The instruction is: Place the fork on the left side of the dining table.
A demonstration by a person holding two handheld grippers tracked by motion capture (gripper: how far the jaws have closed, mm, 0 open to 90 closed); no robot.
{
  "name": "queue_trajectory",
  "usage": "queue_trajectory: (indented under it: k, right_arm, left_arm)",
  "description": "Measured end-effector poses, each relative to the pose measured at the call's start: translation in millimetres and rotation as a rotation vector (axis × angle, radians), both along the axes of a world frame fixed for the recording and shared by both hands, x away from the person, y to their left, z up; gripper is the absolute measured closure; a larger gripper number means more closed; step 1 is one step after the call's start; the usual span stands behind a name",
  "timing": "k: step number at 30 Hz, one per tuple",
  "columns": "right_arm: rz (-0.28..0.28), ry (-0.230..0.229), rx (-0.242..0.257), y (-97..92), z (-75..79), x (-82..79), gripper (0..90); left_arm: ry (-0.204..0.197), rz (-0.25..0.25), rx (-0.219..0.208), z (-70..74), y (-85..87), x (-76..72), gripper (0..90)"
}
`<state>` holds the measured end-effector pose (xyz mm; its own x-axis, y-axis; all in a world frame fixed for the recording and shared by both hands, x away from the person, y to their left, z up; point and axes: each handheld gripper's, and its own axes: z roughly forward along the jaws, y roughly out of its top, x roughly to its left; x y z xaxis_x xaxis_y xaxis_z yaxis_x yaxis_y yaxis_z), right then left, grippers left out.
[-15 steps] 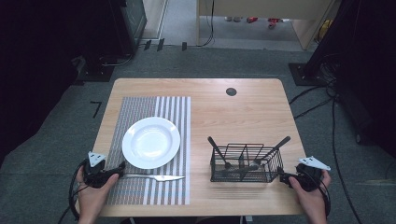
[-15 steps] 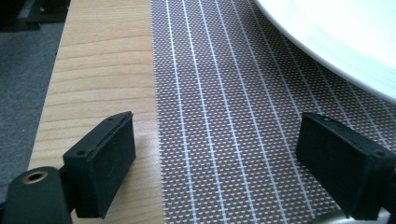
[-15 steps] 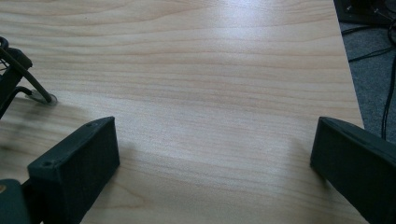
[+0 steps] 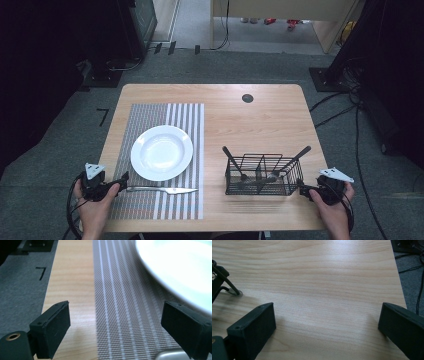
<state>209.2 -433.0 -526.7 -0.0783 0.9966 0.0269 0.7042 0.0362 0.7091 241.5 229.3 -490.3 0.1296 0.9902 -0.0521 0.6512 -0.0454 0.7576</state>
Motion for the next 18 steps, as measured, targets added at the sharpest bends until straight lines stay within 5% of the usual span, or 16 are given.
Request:
queue_trajectory:
  k: [11,18]
  right_arm:
    - [0.004,-0.002,-0.001,-0.4,-0.1,0.6,0.8]
    - [0.004,-0.002,-0.001,-0.4,-0.1,0.6,0.8]
  left_arm:
    - [-0.060,-0.074,-0.057,28.8,-21.2,-9.8,9.1]
    - [-0.083,-0.125,-0.058,43.1,-42.6,-8.9,9.1]
